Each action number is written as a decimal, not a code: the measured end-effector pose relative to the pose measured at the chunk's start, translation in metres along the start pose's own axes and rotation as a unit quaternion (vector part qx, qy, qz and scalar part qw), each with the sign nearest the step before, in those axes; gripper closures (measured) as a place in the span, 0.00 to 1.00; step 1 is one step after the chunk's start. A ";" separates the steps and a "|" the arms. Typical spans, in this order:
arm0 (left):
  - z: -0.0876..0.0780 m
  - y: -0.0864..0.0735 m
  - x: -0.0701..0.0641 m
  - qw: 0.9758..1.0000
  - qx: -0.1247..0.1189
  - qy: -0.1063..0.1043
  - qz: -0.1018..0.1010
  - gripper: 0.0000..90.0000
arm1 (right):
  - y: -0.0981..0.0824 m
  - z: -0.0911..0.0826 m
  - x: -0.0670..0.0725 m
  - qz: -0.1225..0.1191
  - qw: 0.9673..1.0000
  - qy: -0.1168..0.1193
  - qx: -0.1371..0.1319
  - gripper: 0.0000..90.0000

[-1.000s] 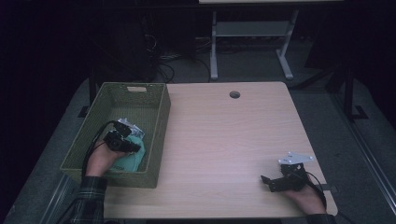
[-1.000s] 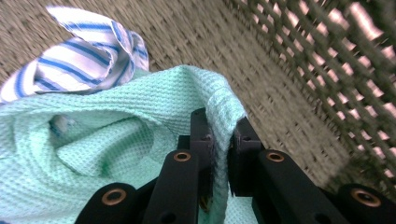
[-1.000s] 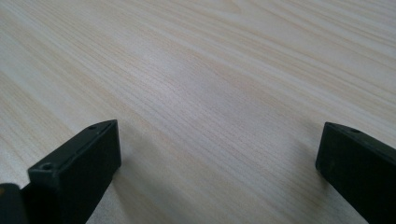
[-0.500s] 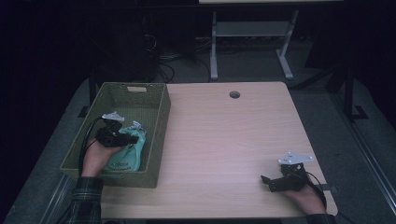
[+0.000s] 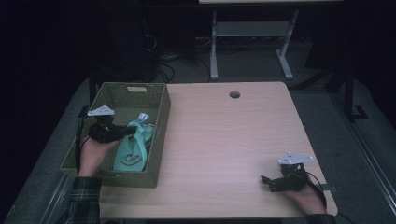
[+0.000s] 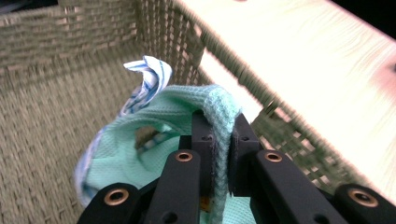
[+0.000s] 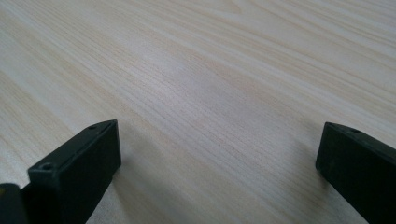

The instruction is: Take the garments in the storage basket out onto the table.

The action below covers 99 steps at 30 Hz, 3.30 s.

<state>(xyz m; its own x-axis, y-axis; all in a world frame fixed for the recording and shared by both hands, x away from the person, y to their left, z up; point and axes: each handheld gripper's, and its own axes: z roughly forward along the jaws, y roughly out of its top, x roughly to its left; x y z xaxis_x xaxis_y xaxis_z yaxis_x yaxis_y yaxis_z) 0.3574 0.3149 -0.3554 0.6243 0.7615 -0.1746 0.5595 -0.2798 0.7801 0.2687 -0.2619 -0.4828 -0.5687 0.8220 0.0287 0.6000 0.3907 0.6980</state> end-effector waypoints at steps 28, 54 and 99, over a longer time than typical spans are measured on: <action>-0.049 0.050 -0.021 0.995 -0.099 -0.028 0.012 0.93 | 0.000 0.000 0.000 0.003 1.000 -0.002 0.000 0.00; -0.040 0.097 -0.073 0.984 -0.151 -0.086 0.049 0.93 | 0.000 0.000 0.000 0.002 1.000 -0.002 0.000 0.00; 0.087 0.102 -0.159 0.978 -0.094 -0.165 0.090 0.94 | 0.000 0.000 0.000 0.002 1.000 -0.002 0.000 0.00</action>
<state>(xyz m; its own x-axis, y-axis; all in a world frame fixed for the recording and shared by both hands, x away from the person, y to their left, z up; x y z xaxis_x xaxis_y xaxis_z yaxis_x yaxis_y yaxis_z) 0.3628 0.1141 -0.3003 0.8621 0.4719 -0.1845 0.3342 -0.2560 0.9071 0.2687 -0.2620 -0.4828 -0.5638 0.8254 0.0294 0.6023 0.3865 0.6985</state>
